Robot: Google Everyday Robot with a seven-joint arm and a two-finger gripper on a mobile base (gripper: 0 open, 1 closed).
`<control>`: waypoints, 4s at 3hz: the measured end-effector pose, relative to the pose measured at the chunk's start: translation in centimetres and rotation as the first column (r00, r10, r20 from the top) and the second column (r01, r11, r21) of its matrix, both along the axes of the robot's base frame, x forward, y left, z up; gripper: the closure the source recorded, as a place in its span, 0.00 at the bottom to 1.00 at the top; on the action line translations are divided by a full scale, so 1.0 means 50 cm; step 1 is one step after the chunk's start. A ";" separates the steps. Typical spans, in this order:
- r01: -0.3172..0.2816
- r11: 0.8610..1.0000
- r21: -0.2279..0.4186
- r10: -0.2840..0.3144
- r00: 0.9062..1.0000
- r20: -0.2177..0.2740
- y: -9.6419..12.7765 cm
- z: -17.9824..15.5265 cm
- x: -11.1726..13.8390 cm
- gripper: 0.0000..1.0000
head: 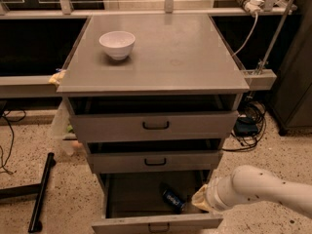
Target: Pick pepsi can from bottom drawer and place on counter
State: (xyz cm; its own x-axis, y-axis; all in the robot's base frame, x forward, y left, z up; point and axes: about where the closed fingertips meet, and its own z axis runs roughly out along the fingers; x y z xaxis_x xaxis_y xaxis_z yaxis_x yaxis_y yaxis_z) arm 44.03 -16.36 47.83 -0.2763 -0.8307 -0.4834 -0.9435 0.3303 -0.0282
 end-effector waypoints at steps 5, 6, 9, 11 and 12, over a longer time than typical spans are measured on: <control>0.098 0.968 0.231 -0.129 0.984 0.121 0.051 -0.344 0.148 1.00; 0.118 0.968 0.220 -0.153 0.978 0.145 0.078 -0.400 0.186 1.00; 0.137 0.971 0.196 -0.169 0.973 0.158 0.140 -0.501 0.253 0.40; 0.169 0.960 0.224 -0.203 0.969 0.141 0.125 -0.557 0.280 0.38; 0.172 0.959 0.223 -0.207 0.968 0.144 0.123 -0.577 0.291 0.39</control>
Offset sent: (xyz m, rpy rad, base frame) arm 0.0776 0.0349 -0.1816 0.4207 -0.1133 -0.1221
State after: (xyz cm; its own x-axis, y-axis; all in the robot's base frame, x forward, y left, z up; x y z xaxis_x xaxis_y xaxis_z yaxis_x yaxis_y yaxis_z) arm 58.56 -10.22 18.98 -0.3216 -0.6475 -0.6909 -0.8508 0.5178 -0.0893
